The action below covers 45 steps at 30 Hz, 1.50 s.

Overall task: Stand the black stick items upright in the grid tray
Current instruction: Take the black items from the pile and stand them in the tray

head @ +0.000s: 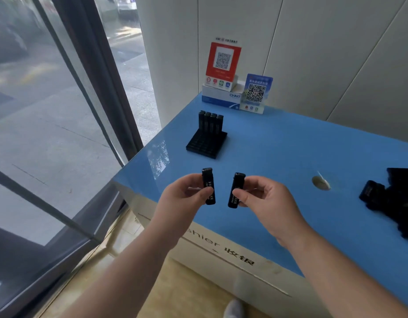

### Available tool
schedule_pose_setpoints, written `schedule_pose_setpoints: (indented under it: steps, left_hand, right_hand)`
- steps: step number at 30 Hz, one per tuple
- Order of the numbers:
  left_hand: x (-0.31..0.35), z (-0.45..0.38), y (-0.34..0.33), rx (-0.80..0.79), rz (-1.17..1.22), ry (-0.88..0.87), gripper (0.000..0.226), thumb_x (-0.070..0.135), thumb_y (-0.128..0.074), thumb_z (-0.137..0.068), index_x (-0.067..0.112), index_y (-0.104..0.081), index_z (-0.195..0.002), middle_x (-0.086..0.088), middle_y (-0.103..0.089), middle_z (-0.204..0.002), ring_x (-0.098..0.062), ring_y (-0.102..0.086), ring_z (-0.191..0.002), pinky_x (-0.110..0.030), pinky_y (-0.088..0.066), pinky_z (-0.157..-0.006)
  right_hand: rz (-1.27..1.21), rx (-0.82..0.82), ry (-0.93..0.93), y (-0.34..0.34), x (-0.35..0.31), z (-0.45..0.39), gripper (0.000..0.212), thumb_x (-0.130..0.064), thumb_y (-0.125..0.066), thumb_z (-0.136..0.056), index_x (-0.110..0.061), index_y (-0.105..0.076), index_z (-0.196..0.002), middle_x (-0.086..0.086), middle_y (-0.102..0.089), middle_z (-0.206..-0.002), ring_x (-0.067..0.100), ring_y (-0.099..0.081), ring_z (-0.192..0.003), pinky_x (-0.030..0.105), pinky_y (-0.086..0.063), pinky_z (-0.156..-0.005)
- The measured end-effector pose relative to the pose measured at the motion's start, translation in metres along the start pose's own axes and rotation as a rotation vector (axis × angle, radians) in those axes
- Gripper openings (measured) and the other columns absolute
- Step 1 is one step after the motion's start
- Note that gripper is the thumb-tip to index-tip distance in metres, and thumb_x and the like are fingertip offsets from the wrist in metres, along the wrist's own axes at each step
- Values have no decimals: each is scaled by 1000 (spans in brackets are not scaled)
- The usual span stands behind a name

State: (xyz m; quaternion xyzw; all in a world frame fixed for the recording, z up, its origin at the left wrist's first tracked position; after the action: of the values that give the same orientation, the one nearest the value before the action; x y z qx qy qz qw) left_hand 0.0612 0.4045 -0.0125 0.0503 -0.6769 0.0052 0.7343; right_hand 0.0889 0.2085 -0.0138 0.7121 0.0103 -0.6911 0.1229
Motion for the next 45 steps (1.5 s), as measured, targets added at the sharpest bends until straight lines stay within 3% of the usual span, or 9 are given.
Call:
schedule_pose_setpoints:
  steps: [6, 10, 17, 21, 26, 33, 38, 42, 45]
  left_hand:
    - [4, -56, 22, -17, -29, -9, 17, 20, -75, -85, 33, -75, -96, 3, -78, -94, -19, -75, -86, -39, -56, -87]
    - [7, -100, 38, -36, -73, 19, 16, 27, -75, -81, 34, -75, -95, 2, -78, -90, -16, -75, -87, -35, -53, -88]
    - [1, -167, 57, -68, -128, 42, 19, 19, -75, -86, 38, -75, -91, 8, -77, -88, -8, -72, -84, -27, -54, -81]
    - [-2, -210, 60, -120, -86, 29, 19, 14, -75, -87, 33, -76, -92, 11, -77, -92, -2, -72, -85, -12, -53, -72]
    - [-6, -270, 57, -239, -139, -9, 16, 16, -76, -86, 29, -76, -95, 13, -77, -91, -2, -72, -86, -14, -53, -75]
    - [-1, -313, 49, -321, -379, -216, 26, 21, -76, -83, 46, -70, -78, 27, -72, -80, 8, -67, -78, -3, -44, -68]
    - [1, -320, 44, -316, -450, -350, 34, 19, -76, -83, 49, -60, -78, 33, -66, -84, 12, -63, -76, 0, -40, -66]
    - [-9, -329, 41, -305, -465, -350, 31, 20, -77, -83, 46, -62, -76, 28, -67, -81, 10, -63, -77, -2, -41, -64]
    - [-17, -332, 38, -322, -509, -371, 16, 21, -76, -84, 36, -70, -85, 21, -69, -81, 8, -63, -79, -4, -43, -68]
  right_hand:
    - [-6, 32, 18, -13, -6, -55, 17, -24, -78, -87, -39, -75, -94, -10, -77, -92, 8, -73, -87, 28, -58, -82]
    - [-26, 44, 6, -24, -8, -101, 16, -22, -79, -86, -36, -75, -94, -11, -77, -92, 7, -72, -87, 23, -54, -78]
    - [-7, 62, -6, -41, -8, -162, 19, -21, -78, -87, -38, -75, -93, -10, -77, -92, 8, -73, -88, 20, -56, -77]
    - [15, 134, -32, -41, -2, -182, 20, -21, -78, -87, -40, -74, -94, -10, -77, -93, 10, -73, -89, 25, -57, -82]
    - [66, 322, -65, -34, 2, -199, 27, -19, -77, -87, -45, -74, -90, -16, -77, -90, 4, -72, -85, 22, -53, -81]
    - [51, 519, -139, -36, 13, -206, 19, -14, -78, -86, -33, -77, -88, -10, -78, -89, 8, -74, -85, 35, -57, -86]
    - [66, 572, -150, -39, 12, -206, 17, -13, -78, -85, -30, -77, -86, -10, -78, -86, 6, -73, -81, 32, -58, -82]
    - [83, 615, -155, -37, 12, -207, 18, -12, -78, -85, -29, -77, -85, -10, -78, -84, 7, -73, -80, 37, -59, -85]
    - [110, 610, -147, -38, 12, -209, 23, -14, -78, -85, -37, -76, -87, -12, -77, -86, 5, -73, -81, 36, -59, -85]
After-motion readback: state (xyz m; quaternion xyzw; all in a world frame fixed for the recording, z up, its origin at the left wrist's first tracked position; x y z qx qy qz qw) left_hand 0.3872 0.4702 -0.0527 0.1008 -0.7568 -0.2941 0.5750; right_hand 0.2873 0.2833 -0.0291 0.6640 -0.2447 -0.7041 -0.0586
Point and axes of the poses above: each hand's wrist, its own z-axis away from the middle knuckle, its own y-axis out of the back of the hand, x = y × z, the point moved 10 cm from there along -z, towards the middle knuckle
